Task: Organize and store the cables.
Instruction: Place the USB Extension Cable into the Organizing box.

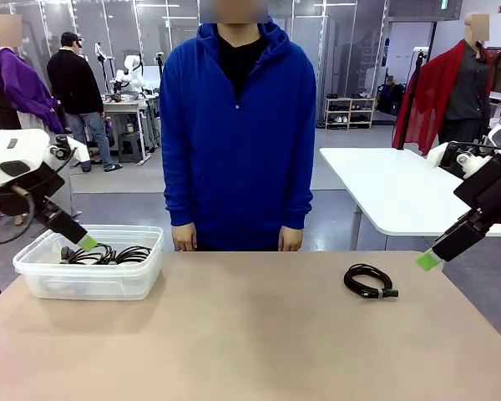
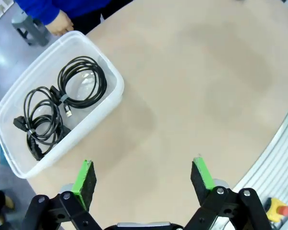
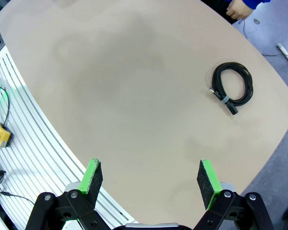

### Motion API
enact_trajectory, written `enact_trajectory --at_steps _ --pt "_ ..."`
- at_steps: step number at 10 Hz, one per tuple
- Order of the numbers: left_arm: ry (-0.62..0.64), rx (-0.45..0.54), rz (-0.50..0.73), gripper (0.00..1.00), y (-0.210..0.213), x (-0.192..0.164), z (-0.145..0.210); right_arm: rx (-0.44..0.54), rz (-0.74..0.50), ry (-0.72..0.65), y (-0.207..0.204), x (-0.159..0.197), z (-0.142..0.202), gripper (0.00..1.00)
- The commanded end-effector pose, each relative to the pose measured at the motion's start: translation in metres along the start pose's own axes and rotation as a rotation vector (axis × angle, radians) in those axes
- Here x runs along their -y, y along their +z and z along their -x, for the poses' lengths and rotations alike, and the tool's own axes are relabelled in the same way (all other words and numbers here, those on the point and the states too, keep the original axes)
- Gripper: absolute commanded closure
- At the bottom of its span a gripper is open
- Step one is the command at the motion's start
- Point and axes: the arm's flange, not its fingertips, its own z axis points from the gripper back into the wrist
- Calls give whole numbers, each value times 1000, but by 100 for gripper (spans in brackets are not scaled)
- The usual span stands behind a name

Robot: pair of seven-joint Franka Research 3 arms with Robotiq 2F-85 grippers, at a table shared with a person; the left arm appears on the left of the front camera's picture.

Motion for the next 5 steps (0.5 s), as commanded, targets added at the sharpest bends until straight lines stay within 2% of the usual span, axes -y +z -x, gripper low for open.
enact_trajectory --at_steps 1,5 --pt "-134 82 8 0 6 -7 24 -13 11 -2 0 0 1 0" --pt "-143 75 -10 0 2 -8 25 -13 11 -2 0 0 1 0"
